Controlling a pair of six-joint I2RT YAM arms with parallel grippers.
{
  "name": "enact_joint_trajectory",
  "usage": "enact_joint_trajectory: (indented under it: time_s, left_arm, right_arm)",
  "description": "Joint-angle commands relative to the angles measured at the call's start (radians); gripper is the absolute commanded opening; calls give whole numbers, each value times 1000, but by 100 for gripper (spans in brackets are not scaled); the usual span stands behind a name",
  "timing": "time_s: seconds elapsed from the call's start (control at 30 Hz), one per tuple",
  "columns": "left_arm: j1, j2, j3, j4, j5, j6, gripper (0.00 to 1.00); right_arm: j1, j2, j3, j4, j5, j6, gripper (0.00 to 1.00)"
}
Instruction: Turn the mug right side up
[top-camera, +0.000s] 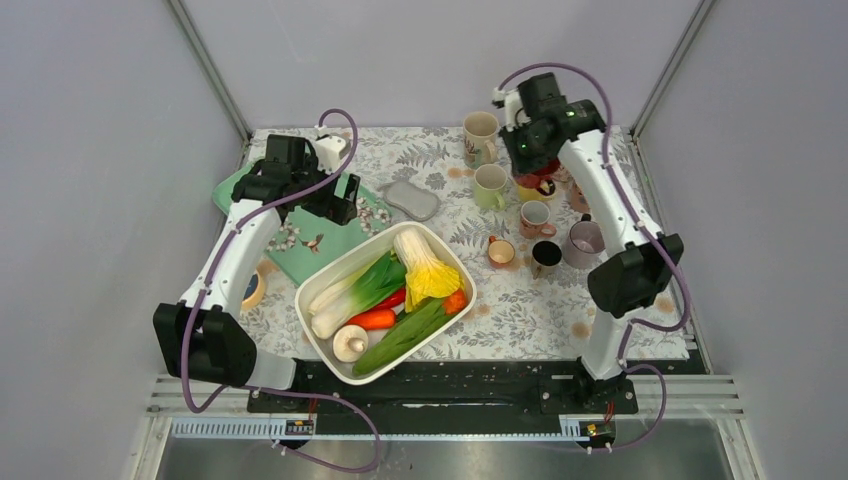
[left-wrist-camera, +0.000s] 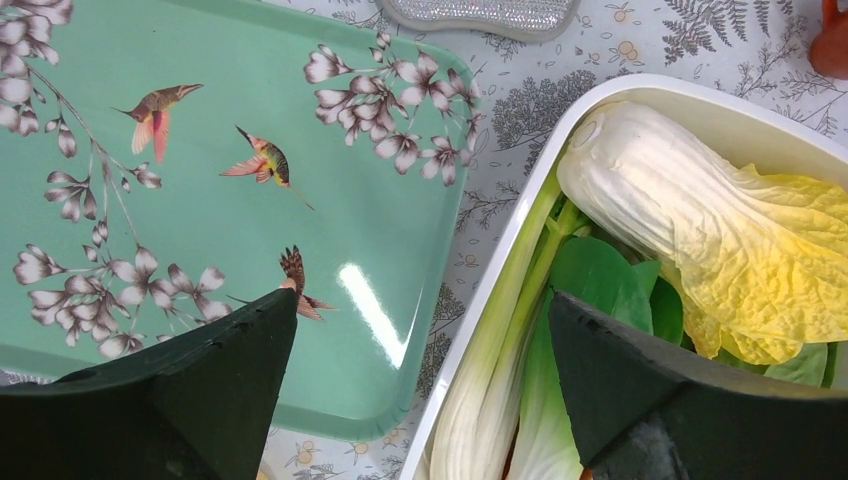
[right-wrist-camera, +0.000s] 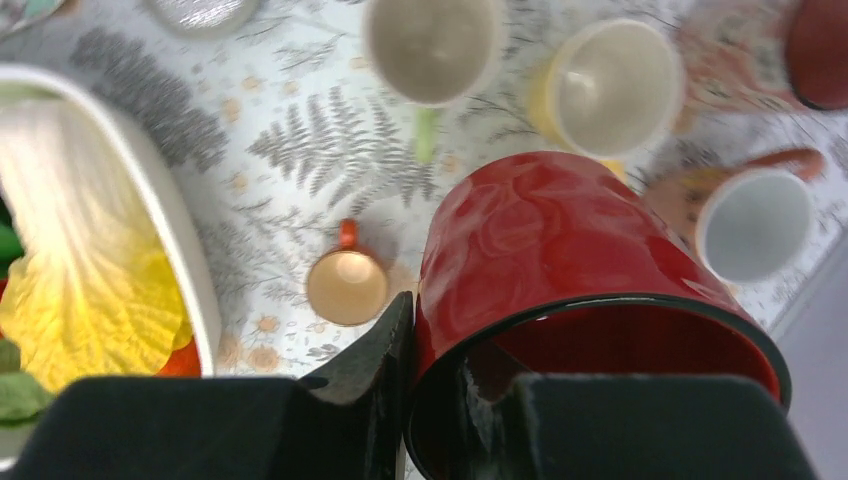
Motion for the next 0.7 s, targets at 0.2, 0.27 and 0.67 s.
enact_joint_trajectory:
  time_s: [0.2,0.27,0.67]
  left_arm:
    - [16,1,-15,47,-51,23,99]
    - [21,-1,-17,46,-54,24,99]
    - [32,16,-20,53,-37,19,99]
  right_arm:
    - [210,83,-30,137,-115,-68,0]
    - [225,102,-68,191,-131,-60,0]
    - [238,230,-159,266,-165,-13,0]
